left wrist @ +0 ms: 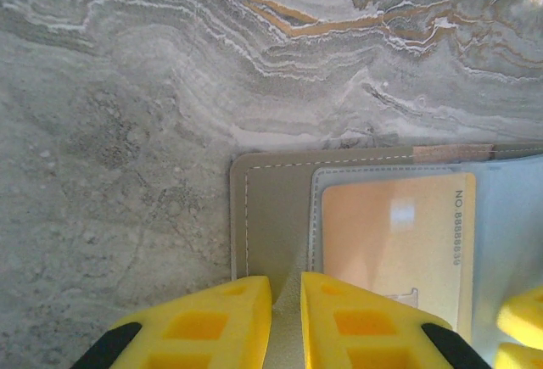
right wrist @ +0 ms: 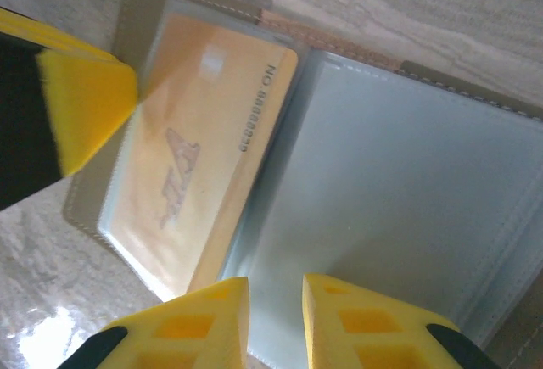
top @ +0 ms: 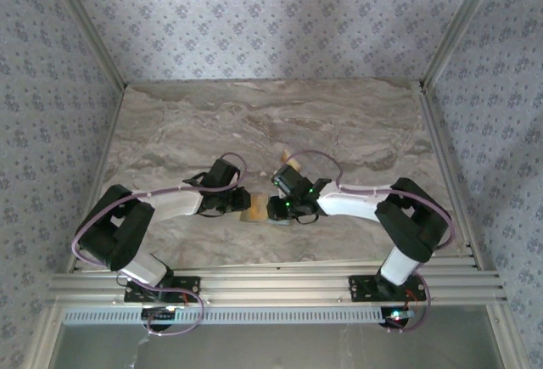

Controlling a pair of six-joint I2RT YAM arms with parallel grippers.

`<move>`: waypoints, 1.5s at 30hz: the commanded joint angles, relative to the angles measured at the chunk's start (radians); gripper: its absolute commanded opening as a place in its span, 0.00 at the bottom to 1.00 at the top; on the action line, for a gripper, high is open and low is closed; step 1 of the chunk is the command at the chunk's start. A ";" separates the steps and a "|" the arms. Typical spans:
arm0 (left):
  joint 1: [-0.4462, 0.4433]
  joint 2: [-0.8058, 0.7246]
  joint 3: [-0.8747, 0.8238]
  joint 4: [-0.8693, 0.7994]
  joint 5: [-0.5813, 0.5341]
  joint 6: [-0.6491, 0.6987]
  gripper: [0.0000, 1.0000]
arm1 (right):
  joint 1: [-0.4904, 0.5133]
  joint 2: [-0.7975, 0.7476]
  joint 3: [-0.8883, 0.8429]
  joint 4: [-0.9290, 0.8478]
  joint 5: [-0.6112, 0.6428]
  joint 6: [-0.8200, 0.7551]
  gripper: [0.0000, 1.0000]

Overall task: Put the credit cards into the card holder
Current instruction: Rotate the card holder at the center of the table, then insert the credit card into the card slot.

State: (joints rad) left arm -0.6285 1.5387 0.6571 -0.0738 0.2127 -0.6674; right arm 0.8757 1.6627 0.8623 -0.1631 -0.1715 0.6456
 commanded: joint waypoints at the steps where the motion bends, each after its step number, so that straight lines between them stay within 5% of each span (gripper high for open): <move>1: -0.004 0.054 -0.065 -0.120 -0.011 -0.004 0.20 | -0.009 0.035 0.020 -0.004 0.014 -0.008 0.25; 14: 0.010 0.026 -0.080 -0.132 -0.018 -0.010 0.20 | -0.045 -0.029 -0.029 -0.084 0.172 0.009 0.24; 24: 0.009 -0.022 -0.073 -0.149 0.020 0.000 0.20 | 0.007 -0.104 0.092 -0.214 0.252 -0.054 0.24; 33: 0.011 -0.175 -0.044 -0.223 0.033 -0.006 0.26 | 0.036 -0.020 0.155 -0.157 0.126 -0.092 0.09; 39: 0.018 -0.232 -0.028 -0.243 0.047 -0.006 0.28 | 0.042 0.026 0.168 -0.113 0.054 -0.095 0.08; 45: 0.029 -0.194 -0.020 -0.227 0.040 -0.001 0.09 | 0.048 0.064 0.179 -0.100 0.030 -0.096 0.07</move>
State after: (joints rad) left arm -0.6083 1.3239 0.6163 -0.2848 0.2436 -0.6750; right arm 0.9165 1.7050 1.0111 -0.2726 -0.1116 0.5625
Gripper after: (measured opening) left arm 0.110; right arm 0.077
